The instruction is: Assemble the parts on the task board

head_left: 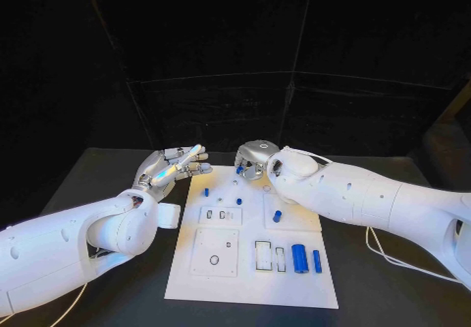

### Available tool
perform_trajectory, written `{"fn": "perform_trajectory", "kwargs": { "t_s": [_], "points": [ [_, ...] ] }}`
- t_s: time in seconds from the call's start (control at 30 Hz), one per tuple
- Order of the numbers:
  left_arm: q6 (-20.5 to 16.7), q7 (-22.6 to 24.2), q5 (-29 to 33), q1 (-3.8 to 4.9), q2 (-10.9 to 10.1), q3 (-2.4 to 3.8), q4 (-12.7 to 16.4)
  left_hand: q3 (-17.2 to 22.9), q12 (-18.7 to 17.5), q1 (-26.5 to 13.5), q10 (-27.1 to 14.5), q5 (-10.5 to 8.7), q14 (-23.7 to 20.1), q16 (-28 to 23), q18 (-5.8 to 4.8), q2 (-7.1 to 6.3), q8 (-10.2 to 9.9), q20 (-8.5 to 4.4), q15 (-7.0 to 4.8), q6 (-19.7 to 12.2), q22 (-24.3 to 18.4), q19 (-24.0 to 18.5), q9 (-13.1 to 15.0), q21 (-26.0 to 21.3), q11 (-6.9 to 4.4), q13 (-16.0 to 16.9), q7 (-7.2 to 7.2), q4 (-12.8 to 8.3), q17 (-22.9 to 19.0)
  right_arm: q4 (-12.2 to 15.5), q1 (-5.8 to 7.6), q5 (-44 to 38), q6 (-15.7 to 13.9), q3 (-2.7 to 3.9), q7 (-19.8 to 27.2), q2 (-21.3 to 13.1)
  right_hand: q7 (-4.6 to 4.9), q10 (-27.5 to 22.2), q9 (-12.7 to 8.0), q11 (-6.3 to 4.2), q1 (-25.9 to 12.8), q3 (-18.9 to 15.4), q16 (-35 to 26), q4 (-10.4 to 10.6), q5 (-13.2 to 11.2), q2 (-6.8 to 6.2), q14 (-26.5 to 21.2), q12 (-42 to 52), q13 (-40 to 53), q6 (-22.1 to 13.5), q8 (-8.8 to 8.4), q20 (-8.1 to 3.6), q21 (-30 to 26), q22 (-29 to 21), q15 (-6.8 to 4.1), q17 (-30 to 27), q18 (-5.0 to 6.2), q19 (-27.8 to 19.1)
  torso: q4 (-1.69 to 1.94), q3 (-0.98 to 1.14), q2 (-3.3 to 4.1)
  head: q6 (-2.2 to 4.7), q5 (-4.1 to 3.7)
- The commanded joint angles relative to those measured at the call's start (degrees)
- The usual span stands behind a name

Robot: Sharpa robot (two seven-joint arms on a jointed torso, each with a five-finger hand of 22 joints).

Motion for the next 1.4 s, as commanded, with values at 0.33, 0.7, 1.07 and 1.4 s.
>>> {"fn": "perform_trajectory", "kwargs": {
  "t_s": [0.33,0.7,1.07,1.4],
  "points": [
    [0.4,0.3,-0.4,0.11,0.1,0.05,0.1,-0.1,-0.3,-0.5,0.1,-0.17,-0.2,-0.2,0.76,0.28,-0.2,0.07,0.2,0.3,-0.1,0.3,0.0,-0.1,-0.01,0.1,0.04,-0.1,0.0,-1.1,0.13,-0.2,2.8,0.03,-0.6,0.8,0.3,-0.3,-0.1,0.2,-0.4,0.5,0.4,0.3,-0.4,-0.76,0.2,-0.6,-0.1,-0.4,-0.34,-0.07,0.3,0.1,0.1,-0.1,-0.52,0.4,-0.01,-0.04,-0.02,-0.15,0.07],
    [0.3,0.3,-0.4,0.13,0.1,0.05,0.0,-0.1,-0.3,-0.5,0.1,-0.18,-0.2,-0.3,0.77,0.29,-0.2,0.08,0.2,0.3,-0.1,0.3,0.0,-0.1,-0.03,0.1,0.0,-0.1,0.0,-1.3,0.13,-0.1,2.7,0.03,-0.8,1.3,1.35,-5.4,-0.4,1.53,-1.3,0.8,0.4,1.5,-1.4,-2.5,-0.2,-1.4,-0.4,-4.4,-0.55,0.8,0.3,-0.2,1.17,-0.8,-0.49,0.0,-0.03,-0.08,-0.01,-0.03,-0.05],
    [0.4,0.2,-0.4,0.13,0.1,0.05,0.1,-0.1,-0.3,-0.3,0.2,-0.2,-0.2,-0.5,0.77,0.2,-0.2,0.09,0.21,0.3,-0.2,0.3,0.0,-0.3,-0.04,0.1,-0.03,-0.4,0.0,0.7,0.13,0.3,0.1,0.03,-0.6,-0.4,0.86,-9.1,-0.3,1.64,-1.6,-1.0,0.5,3.0,-3.0,-4.27,-0.5,-1.1,-0.3,-8.8,-0.43,1.22,0.2,-0.5,1.38,-1.6,-0.37,-0.1,-0.11,0.0,-0.04,-0.06,0.06],
    [0.7,0.3,-0.4,0.14,-0.4,0.05,0.0,-0.1,-0.1,-0.1,1.0,-0.19,-0.1,-0.8,0.82,0.39,0.0,0.03,0.05,1.0,-0.5,0.6,0.1,-0.6,-0.44,0.1,-0.63,-0.7,0.0,11.1,0.93,8.7,-4.5,0.08,-0.7,-11.6,0.6,0.5,0.4,0.05,-1.9,-3.6,3.2,5.5,0.1,-4.28,0.5,4.6,1.7,-5.6,1.2,0.62,1.8,2.7,0.36,2.4,-0.96,2.3,-0.96,0.02,-0.42,0.43,-0.04]
  ]
}}
